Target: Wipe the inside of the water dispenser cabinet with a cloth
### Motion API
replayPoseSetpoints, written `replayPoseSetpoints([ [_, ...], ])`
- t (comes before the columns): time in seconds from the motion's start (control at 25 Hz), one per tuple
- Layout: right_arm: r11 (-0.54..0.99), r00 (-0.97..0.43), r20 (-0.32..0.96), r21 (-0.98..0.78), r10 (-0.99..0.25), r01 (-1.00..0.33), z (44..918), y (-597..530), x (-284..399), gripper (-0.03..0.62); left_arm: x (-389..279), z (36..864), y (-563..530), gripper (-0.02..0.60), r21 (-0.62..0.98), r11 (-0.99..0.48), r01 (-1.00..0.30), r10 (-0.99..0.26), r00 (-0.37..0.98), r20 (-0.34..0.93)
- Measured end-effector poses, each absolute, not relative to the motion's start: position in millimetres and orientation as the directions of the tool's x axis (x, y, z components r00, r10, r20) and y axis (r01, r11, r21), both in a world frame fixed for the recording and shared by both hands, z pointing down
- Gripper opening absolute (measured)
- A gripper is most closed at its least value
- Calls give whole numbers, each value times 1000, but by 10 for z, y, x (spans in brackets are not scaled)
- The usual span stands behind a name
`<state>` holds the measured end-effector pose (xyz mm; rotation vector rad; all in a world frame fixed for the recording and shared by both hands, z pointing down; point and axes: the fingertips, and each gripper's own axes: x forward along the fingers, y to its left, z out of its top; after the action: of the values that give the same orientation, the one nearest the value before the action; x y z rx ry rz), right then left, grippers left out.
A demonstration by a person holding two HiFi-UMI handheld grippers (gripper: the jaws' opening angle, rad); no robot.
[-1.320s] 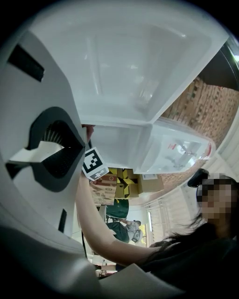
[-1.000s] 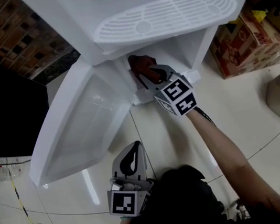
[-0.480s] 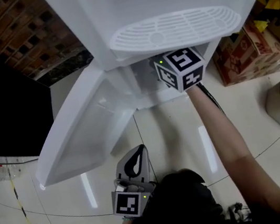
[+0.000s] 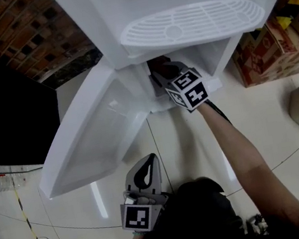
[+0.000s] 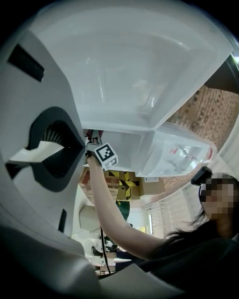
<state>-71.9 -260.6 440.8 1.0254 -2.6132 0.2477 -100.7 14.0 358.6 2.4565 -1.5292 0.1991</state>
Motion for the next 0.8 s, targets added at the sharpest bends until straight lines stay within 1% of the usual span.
replayPoseSetpoints([
  [0.08, 741, -688, 410, -45, -598, -670, 4641, -2474, -745, 78, -1020, 3601, 142, -23, 135, -420, -898, -865, 441, 241],
  [0.16, 748, -686, 435, -43, -583, -662, 4783, -2399, -754, 77, -1016, 3614, 145, -23, 137, -420, -897, -864, 442, 242],
  [0.28, 752, -684, 444, -32, -579, -658, 4731, -2372, -783, 78, -996, 3612, 137, -23, 140, -422, -896, -864, 444, 238],
  [0.36, 744, -670, 430, 7, -605, -668, 4594, -2395, -742, 77, -977, 3603, 135, -23, 142, -423, -895, -864, 445, 234],
  [0.44, 713, -645, 378, 61, -664, -699, 4375, -2489, -614, 77, -960, 3599, 128, -23, 141, -425, -894, -864, 447, 232],
  [0.56, 647, -608, 246, 136, -755, -750, 3888, -2709, -375, 77, -938, 3594, 118, -23, 141, -427, -893, -864, 449, 228],
  [0.72, 595, -598, 31, 151, -801, -789, 2980, -2860, -207, 78, -929, 3613, 132, -23, 140, -431, -891, -860, 453, 237],
  [0.8, 577, -588, -35, 153, -808, -803, 2676, -2936, -168, 78, -947, 3616, 125, -23, 140, -428, -893, -861, 450, 236],
])
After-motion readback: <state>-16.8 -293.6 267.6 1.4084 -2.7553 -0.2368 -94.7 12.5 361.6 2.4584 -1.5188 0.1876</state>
